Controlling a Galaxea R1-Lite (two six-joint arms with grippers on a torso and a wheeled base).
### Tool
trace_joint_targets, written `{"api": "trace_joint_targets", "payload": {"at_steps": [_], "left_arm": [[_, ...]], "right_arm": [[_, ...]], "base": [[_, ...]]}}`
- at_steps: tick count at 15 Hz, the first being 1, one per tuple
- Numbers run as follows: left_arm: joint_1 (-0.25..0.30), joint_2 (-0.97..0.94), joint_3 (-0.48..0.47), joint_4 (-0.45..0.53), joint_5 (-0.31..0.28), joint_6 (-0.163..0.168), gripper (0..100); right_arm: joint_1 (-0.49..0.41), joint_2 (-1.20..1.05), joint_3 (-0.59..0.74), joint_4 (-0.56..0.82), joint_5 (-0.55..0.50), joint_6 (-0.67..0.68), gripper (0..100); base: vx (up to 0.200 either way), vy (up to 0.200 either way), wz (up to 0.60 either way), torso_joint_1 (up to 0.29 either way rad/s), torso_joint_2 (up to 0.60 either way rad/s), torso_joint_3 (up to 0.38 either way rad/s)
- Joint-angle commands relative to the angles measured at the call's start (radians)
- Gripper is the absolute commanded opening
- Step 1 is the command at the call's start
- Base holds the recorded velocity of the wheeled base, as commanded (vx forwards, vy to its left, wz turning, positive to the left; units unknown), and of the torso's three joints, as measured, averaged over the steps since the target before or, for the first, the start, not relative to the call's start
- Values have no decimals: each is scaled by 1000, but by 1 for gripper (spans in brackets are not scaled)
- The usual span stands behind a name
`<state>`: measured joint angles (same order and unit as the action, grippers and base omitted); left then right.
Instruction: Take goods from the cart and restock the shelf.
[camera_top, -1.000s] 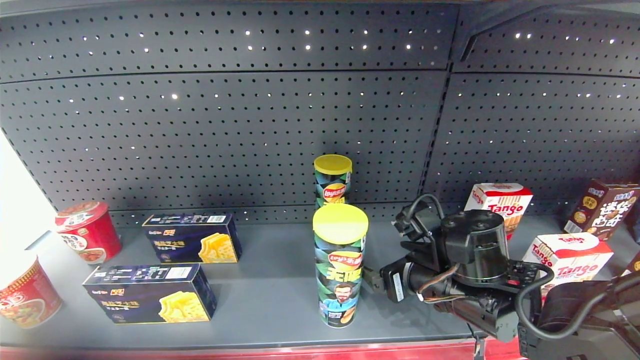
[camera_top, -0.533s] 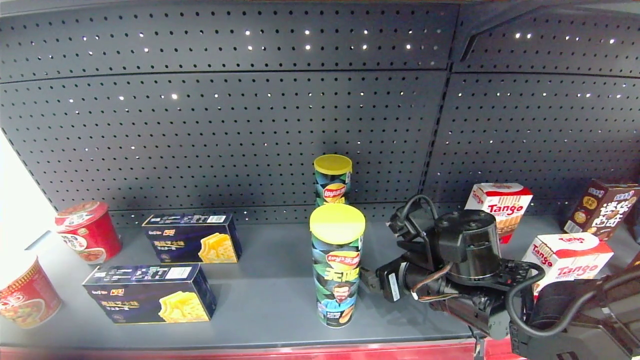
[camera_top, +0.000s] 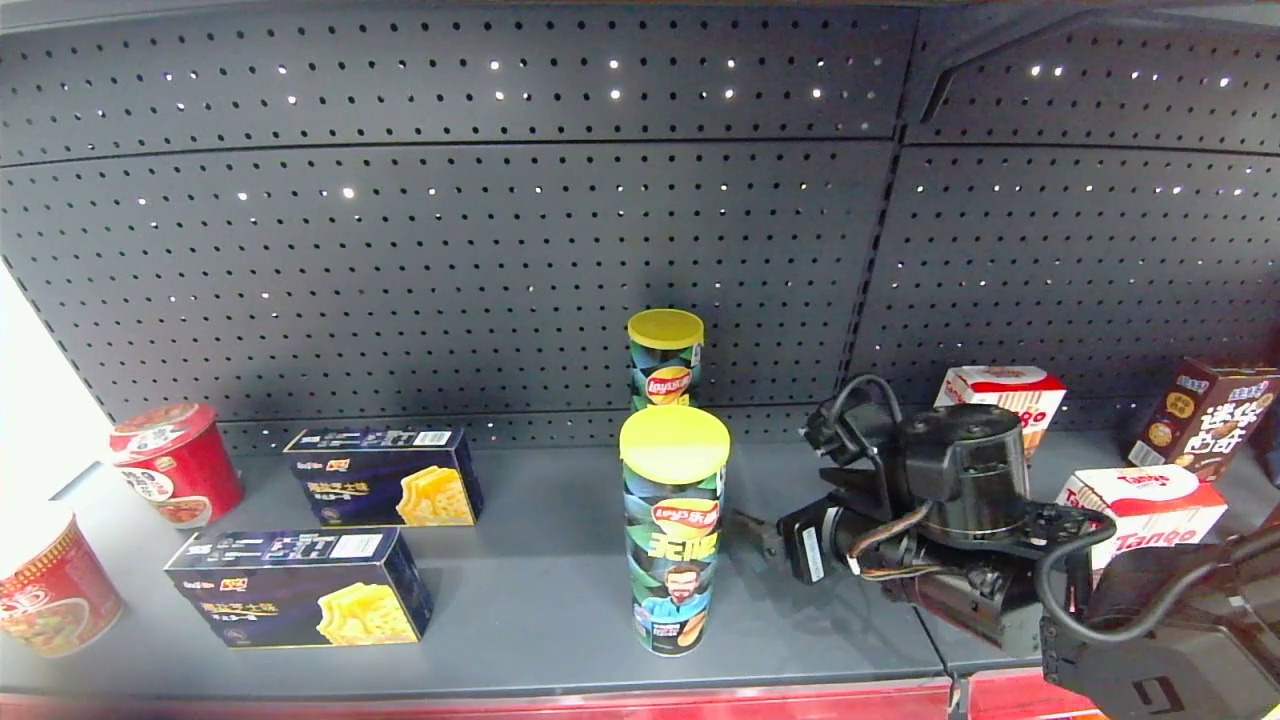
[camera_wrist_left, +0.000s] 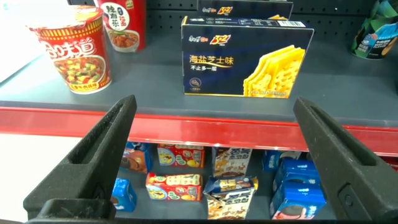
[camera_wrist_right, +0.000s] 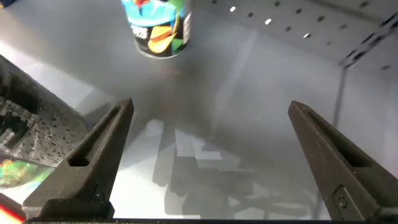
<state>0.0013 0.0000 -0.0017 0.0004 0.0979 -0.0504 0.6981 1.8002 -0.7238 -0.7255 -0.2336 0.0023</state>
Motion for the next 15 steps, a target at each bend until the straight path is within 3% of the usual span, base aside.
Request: {"api": "trace_joint_targets", "payload": {"at_steps": [1,4,6,8,10,13,15], "left_arm": [[0,2,0,-2,0,0,100],[0,2,0,0,0,0,100],[0,2,0,0,0,0,100],[0,2,0,0,0,0,100],[0,2,0,0,0,0,100],[0,2,0,0,0,0,100],[0,2,0,0,0,0,100]], "right_arm": [[-77,-87,-14,-2,17,-53,100],[-149,-208,-19,-2,62,-127,100],[-149,-286,-3,-2,68,-133,100],[-146,-443,73,1,143,-136,100],[-166,-576,150,5,148,-134,100],[-341,-871,270,94,158,-125,100],[-516,-1070,356,193,290,-108,100]], "base": [[0,0,0,0,0,0],[0,0,0,0,0,0],[0,0,0,0,0,0],[0,0,0,0,0,0],[0,0,0,0,0,0],[0,0,0,0,0,0],[0,0,0,0,0,0]]}}
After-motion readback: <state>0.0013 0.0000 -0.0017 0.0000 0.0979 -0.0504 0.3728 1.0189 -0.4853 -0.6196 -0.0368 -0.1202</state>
